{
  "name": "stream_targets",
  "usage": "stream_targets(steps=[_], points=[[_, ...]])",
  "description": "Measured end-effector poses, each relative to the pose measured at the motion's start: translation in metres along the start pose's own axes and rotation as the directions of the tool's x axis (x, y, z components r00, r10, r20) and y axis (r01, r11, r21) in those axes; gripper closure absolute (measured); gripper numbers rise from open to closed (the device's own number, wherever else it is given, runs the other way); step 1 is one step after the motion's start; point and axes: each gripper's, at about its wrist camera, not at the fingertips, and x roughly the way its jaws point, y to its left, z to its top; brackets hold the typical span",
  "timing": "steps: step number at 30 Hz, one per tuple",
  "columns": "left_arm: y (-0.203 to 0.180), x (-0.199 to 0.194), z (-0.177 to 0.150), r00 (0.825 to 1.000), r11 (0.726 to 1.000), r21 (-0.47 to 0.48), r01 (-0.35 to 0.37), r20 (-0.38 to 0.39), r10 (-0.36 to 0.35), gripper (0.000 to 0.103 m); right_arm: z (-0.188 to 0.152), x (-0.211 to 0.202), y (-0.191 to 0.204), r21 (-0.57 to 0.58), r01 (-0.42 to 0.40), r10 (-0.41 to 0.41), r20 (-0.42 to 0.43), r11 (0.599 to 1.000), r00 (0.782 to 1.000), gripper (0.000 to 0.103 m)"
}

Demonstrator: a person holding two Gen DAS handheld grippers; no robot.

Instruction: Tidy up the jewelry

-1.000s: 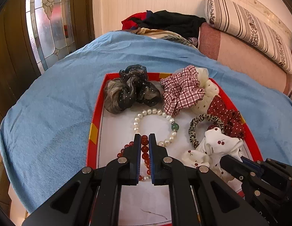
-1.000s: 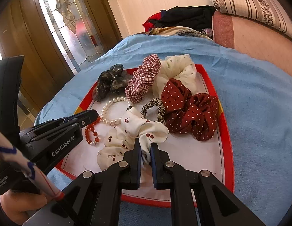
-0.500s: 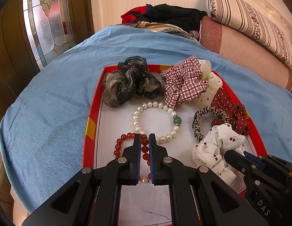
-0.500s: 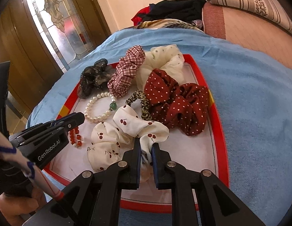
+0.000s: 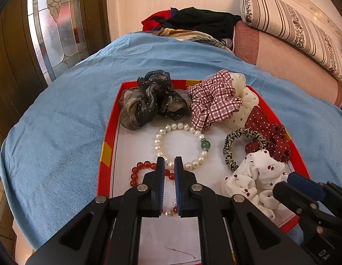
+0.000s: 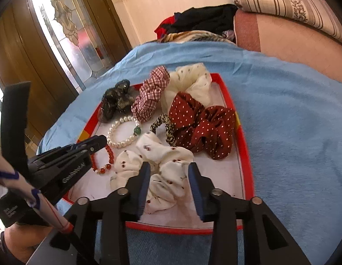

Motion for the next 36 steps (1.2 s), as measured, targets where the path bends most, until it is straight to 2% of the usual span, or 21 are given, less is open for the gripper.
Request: stream_targets(steps=[2,4,7,9,11,16,21,23,26,30,36], points=[[-0.001,-0.001,0.000,1.000,1.000,-0.001,-0.003,0.004,0.003,0.080,0.000,-0.004,0.001,-0.002,0.005,-0.005,0.006,1.000,1.000,0.059],[-0.001,-0.003,0.001,1.000,1.000,-0.002,-0.003,0.015,0.003,0.074,0.001,-0.007,0.001,0.000,0.008,-0.008,0.009,1.000,1.000,0.053],[-0.003,-0.005,0.002,1.000,1.000,-0.005,-0.002,0.027,0.003,0.072,0.000,-0.016,0.000,0.004,0.013,-0.013,0.024,1.000,1.000,0.050],[-0.004,-0.007,0.002,0.999,1.000,-0.006,0.000,0.038,0.000,0.067,-0.001,-0.022,-0.001,0.004,0.017,-0.017,0.029,1.000,0.999,0.048],[-0.006,-0.012,0.002,0.998,1.000,-0.004,-0.005,0.064,0.005,0.057,-0.002,-0.030,-0.002,0.008,0.024,-0.024,0.038,1.000,0.999,0.039],[-0.008,-0.029,0.000,0.990,1.000,-0.011,-0.007,0.141,0.008,0.042,-0.011,-0.051,0.000,-0.001,0.047,-0.047,0.053,0.999,0.997,0.028],[-0.010,-0.045,-0.007,0.981,1.000,-0.017,-0.023,0.191,0.026,0.029,-0.023,-0.070,0.001,-0.019,0.067,-0.066,0.064,0.998,0.996,0.023],[-0.011,-0.049,-0.010,0.978,0.999,-0.019,-0.028,0.205,0.031,0.017,-0.027,-0.077,0.000,-0.020,0.080,-0.078,0.068,0.997,0.995,0.021],[-0.014,-0.054,-0.014,0.973,0.999,-0.014,-0.048,0.224,0.050,0.009,-0.032,-0.087,-0.002,-0.022,0.096,-0.094,0.068,0.995,0.993,0.019],[-0.018,-0.052,-0.021,0.976,0.997,-0.014,-0.077,0.204,0.078,0.001,-0.038,-0.100,-0.001,-0.045,0.134,-0.130,0.084,0.990,0.988,0.015],[-0.016,-0.038,-0.033,0.990,0.993,-0.051,-0.103,0.093,0.107,0.000,-0.049,-0.111,-0.001,-0.067,0.156,-0.152,0.065,0.985,0.986,0.015]])
